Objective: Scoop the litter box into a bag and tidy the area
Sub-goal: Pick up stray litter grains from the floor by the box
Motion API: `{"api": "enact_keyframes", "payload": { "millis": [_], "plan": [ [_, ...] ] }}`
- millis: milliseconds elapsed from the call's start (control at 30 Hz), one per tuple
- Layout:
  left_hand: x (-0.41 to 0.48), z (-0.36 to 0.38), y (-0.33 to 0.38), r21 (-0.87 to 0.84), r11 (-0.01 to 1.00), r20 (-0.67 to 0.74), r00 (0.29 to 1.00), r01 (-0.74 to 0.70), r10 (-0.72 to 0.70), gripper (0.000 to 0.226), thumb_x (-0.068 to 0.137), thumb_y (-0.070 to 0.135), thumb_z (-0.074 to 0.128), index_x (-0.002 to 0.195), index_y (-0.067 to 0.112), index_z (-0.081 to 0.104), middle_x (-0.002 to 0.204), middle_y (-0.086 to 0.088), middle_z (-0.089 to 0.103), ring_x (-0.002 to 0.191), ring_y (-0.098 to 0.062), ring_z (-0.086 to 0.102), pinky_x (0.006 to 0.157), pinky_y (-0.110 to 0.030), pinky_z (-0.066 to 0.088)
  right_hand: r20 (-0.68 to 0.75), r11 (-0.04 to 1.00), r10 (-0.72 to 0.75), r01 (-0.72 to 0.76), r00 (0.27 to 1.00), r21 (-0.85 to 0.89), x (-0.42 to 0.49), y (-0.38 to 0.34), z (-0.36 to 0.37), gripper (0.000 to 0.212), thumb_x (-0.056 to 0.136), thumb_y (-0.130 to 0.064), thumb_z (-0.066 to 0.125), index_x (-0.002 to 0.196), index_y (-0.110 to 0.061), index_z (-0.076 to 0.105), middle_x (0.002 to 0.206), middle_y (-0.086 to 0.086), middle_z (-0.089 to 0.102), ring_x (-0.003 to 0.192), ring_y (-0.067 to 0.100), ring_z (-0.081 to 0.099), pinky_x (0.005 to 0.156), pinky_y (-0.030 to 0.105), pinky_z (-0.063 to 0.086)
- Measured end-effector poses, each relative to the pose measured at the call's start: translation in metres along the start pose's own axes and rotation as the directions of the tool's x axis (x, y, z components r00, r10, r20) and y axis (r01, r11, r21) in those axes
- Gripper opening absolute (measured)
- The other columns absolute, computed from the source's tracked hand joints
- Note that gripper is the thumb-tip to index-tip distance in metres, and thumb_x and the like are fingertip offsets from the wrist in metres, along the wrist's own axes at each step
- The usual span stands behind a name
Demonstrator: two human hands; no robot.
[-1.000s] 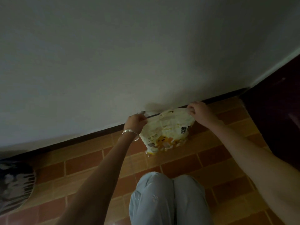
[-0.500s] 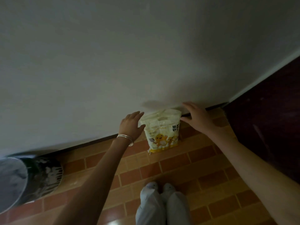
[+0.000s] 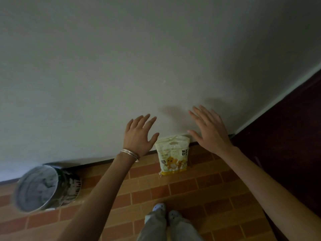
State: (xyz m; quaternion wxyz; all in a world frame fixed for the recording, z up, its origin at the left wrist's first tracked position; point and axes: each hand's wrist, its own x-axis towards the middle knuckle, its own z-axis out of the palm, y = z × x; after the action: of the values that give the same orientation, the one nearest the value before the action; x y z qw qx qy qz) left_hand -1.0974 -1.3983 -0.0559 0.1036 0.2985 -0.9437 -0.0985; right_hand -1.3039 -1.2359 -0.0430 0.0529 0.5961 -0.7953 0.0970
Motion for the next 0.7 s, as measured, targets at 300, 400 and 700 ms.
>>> {"api": "enact_keyframes", "payload": {
  "millis": [300,400,700],
  "plan": [
    [-0.089,-0.026,0.022,0.085,0.982,-0.088,0.983,0.168,-0.16,0.057,0.086,0.052,0.035,0.136,0.025,0.046,0.139,-0.001,0.048,0.128,-0.026,0.044,0.106,-0.047,0.031,0.035,0.976,-0.214,0.212,0.976,0.04,-0.037,-0.023,-0.021,0.057,0.092,-0.045,0.037,0.142,-0.017,0.034,0.146,0.008,0.037,0.137,0.023,0.031,0.11,0.049,0.026],
    [-0.121,-0.032,0.021,0.096,0.966,-0.102,0.968,0.241,-0.231,0.057,0.086,0.052,0.035,0.136,0.026,0.046,0.139,-0.001,0.049,0.128,-0.026,0.045,0.107,-0.047,0.031,0.083,0.955,-0.295,0.29,0.952,0.067,-0.034,-0.036,-0.017,0.057,0.092,-0.046,0.035,0.141,-0.017,0.034,0.146,0.007,0.038,0.136,0.024,0.033,0.109,0.05,0.028],
    [-0.208,-0.055,-0.009,0.107,0.862,-0.121,0.867,0.495,-0.483,0.057,0.086,0.053,0.036,0.136,0.026,0.045,0.137,-0.003,0.05,0.127,-0.027,0.046,0.106,-0.052,0.033,0.138,0.81,-0.585,0.568,0.799,0.147,0.005,-0.131,-0.002,0.056,0.091,-0.047,0.033,0.139,-0.018,0.038,0.143,0.005,0.042,0.133,0.022,0.036,0.11,0.043,0.023]
  ]
}}
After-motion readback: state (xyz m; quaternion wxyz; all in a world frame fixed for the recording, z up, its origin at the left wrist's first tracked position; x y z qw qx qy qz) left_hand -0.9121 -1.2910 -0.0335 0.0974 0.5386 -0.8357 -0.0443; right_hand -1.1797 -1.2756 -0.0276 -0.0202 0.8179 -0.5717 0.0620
